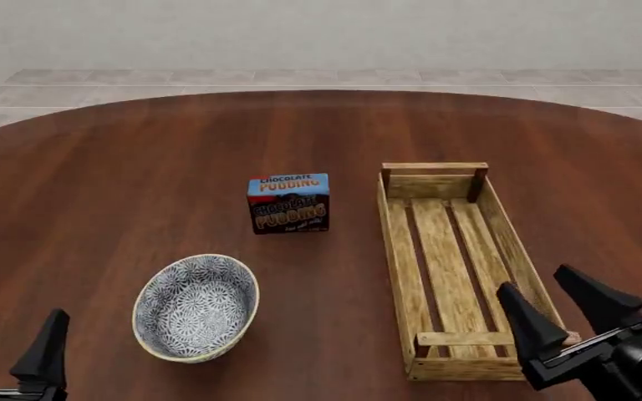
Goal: Pick up the bowl on the left and put it in the tray.
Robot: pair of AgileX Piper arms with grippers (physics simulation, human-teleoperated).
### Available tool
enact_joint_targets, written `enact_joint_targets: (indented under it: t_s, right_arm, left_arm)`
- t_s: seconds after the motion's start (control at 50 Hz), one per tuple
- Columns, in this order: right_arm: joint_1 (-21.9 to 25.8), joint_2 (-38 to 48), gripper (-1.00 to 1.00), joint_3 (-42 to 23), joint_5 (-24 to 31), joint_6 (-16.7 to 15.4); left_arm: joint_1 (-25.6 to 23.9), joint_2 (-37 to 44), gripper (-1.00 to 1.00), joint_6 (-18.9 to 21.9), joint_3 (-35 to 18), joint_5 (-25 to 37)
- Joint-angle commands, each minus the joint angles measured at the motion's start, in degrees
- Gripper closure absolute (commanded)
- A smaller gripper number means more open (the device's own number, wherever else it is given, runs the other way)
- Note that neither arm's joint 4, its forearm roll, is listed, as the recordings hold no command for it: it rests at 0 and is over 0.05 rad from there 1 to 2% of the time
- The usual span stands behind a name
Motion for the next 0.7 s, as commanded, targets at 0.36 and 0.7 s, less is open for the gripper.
enact_joint_targets:
  t_s: [0.36,0.7]
  right_arm:
    - [7.13,4.22,-1.0,-3.33,1.77,3.15]
    - [12.23,6.4,-1.0,-6.47,5.41,7.42]
  left_arm:
    - [0.0,0.0,-1.0,0.0,0.0,0.0]
    - [0.0,0.0,-1.0,0.0,0.0,0.0]
